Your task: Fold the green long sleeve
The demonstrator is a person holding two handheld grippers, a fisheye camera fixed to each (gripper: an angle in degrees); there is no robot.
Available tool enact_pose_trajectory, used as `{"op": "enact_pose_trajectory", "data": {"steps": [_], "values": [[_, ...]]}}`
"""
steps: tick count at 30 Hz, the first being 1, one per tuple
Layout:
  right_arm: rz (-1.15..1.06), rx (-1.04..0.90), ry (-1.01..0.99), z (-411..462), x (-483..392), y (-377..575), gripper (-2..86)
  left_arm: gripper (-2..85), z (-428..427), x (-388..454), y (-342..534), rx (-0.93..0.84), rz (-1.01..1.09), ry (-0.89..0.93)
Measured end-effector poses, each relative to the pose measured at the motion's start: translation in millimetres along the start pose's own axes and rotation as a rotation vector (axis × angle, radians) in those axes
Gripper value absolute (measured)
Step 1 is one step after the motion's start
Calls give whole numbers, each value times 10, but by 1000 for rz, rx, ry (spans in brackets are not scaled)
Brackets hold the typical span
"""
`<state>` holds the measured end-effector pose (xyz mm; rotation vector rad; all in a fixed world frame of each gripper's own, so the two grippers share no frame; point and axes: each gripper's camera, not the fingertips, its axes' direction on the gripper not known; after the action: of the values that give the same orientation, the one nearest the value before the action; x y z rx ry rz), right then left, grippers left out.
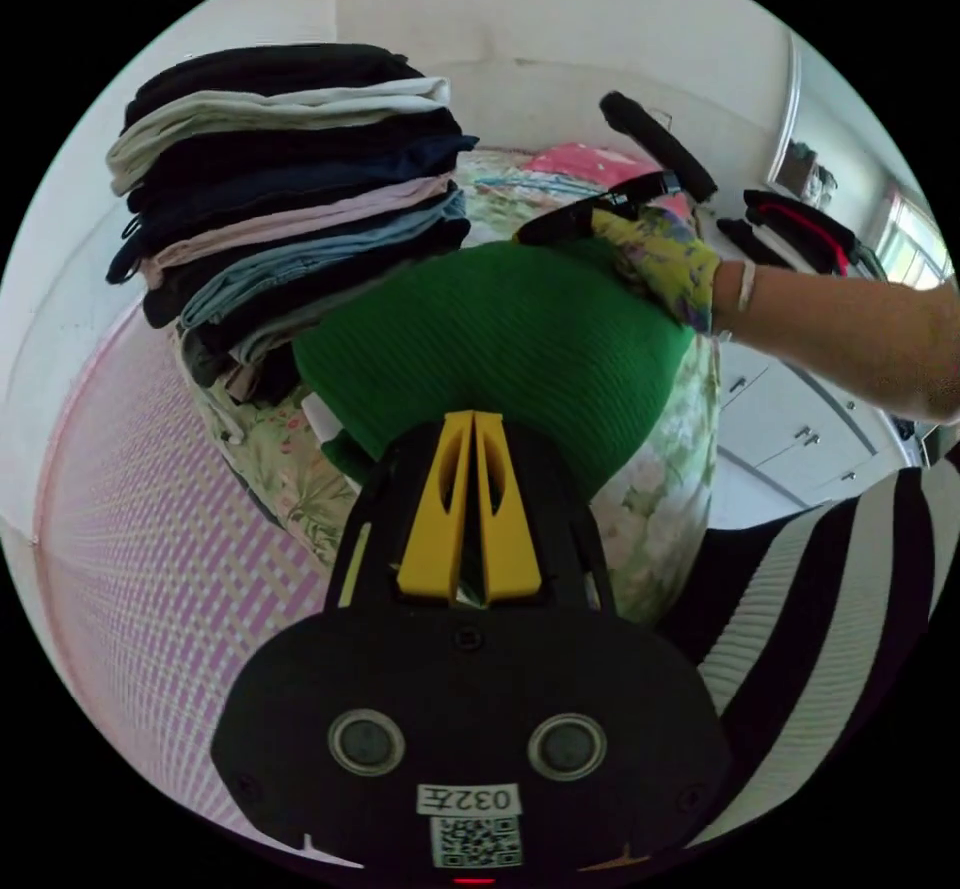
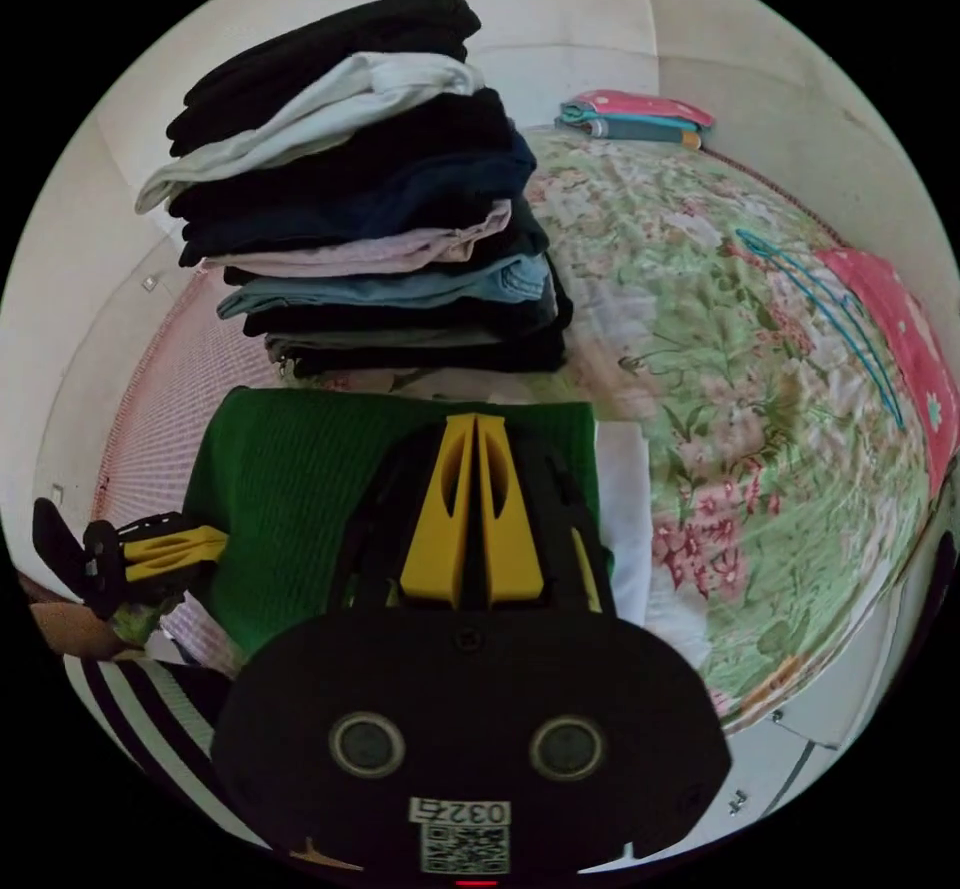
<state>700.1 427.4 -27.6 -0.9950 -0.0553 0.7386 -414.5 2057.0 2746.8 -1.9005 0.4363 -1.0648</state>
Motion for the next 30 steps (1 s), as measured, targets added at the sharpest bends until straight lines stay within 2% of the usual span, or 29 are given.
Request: {"op": "enact_pose_trajectory", "data": {"steps": [10, 16, 18, 21, 24, 26, 30], "values": [[-19, -3, -22, 853, 314, 158, -10, -10, 847, -451, 199, 15, -41, 34], [0, -13, -62, 1296, 681, 256, -10, -10, 1276, -555, 147, 25, 42, -92], [-11, -24, -39, 1438, 746, 273, -10, -10, 1412, -757, 148, 40, -15, -53], [4, -55, -66, 1653, 978, 289, -10, -9, 1532, -1285, 192, 89, -224, 100], [91, -56, -233, 1740, 1479, 351, -10, -9, 1365, -1722, 441, 262, -451, 158], [95, 54, -291, 1570, 1730, 540, -10, -9, 1232, -1971, 763, 310, -546, 159], [-26, 145, -344, 1379, 1634, 1037, -10, -9, 1191, -2217, 1529, 280, -651, 171]]}}
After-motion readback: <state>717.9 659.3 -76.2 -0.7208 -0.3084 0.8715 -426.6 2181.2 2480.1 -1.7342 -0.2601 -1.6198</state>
